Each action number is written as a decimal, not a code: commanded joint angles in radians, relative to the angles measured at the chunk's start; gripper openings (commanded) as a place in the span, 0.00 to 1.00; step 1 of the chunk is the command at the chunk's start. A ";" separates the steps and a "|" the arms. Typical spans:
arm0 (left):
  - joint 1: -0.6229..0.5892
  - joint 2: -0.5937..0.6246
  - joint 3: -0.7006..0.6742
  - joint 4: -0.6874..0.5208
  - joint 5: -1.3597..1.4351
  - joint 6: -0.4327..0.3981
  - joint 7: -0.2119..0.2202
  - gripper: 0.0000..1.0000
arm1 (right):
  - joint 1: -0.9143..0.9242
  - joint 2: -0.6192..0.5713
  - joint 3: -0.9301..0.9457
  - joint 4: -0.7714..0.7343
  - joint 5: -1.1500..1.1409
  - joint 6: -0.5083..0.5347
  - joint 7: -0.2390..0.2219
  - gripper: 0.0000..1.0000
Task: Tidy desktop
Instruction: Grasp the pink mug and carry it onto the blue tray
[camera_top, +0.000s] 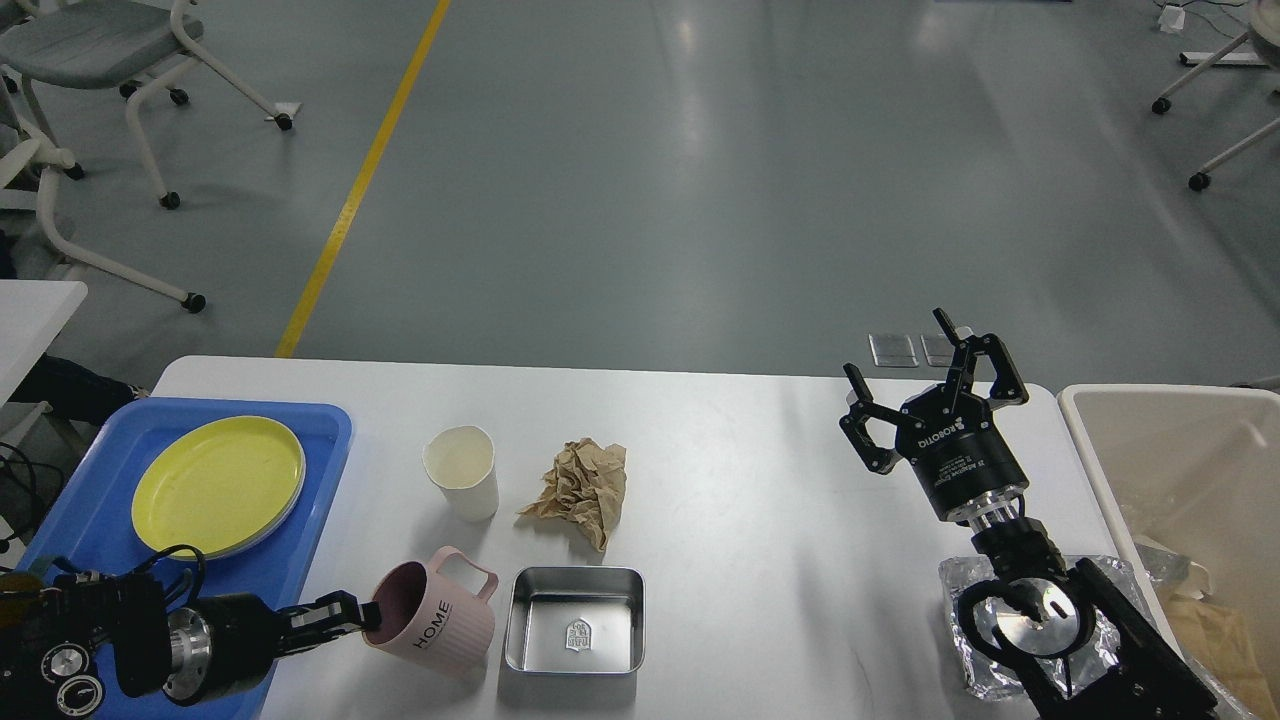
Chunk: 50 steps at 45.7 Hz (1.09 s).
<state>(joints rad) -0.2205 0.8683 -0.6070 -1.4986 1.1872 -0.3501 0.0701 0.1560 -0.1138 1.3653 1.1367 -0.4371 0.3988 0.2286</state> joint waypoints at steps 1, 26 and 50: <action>-0.008 0.034 -0.003 -0.017 -0.001 -0.012 -0.021 0.00 | 0.000 0.000 0.000 0.000 0.000 0.000 0.000 1.00; -0.108 0.348 -0.051 -0.140 -0.037 -0.128 -0.055 0.00 | 0.000 0.016 0.000 -0.002 -0.003 0.000 0.000 1.00; -0.105 0.557 -0.068 -0.180 -0.096 -0.130 -0.090 0.00 | 0.002 0.013 -0.002 -0.002 -0.003 0.000 -0.002 1.00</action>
<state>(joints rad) -0.3255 1.3936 -0.6761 -1.6773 1.1091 -0.4832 -0.0159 0.1581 -0.1012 1.3637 1.1351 -0.4403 0.3988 0.2270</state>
